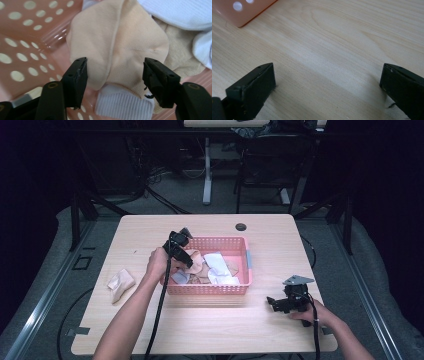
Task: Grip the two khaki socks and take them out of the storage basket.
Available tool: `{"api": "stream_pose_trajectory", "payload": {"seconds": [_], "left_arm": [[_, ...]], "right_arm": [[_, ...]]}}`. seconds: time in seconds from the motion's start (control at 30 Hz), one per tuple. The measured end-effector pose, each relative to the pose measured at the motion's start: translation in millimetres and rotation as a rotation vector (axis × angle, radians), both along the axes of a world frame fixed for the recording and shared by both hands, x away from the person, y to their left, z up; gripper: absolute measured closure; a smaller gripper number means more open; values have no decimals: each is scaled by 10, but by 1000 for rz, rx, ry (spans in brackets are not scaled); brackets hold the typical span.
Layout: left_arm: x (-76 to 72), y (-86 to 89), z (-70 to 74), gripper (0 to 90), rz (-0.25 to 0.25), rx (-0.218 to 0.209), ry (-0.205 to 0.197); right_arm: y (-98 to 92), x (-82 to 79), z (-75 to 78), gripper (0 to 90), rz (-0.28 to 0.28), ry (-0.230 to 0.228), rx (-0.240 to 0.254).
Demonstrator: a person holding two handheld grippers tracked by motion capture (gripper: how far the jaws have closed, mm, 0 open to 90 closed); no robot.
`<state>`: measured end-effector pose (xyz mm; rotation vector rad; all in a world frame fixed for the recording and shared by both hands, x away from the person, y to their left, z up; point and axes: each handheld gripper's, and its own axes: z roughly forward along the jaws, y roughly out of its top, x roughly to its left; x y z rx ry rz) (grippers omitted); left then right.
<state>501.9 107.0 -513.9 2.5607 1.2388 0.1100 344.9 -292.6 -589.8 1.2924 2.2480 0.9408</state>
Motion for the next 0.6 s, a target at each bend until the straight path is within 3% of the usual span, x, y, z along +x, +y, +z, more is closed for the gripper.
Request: {"api": "stream_pose_trajectory", "payload": {"seconds": [0.17,0.37,0.6], "left_arm": [[4,-44,-64,489,8,27,16],[-17,-61,-57,720,-6,27,9],[-32,-23,-27,824,-23,18,3]], "right_arm": [[0,0,0,0,0,0,0],[-1,0,0,0,1,0,-1],[0,-2,0,0,0,-1,-1]]}}
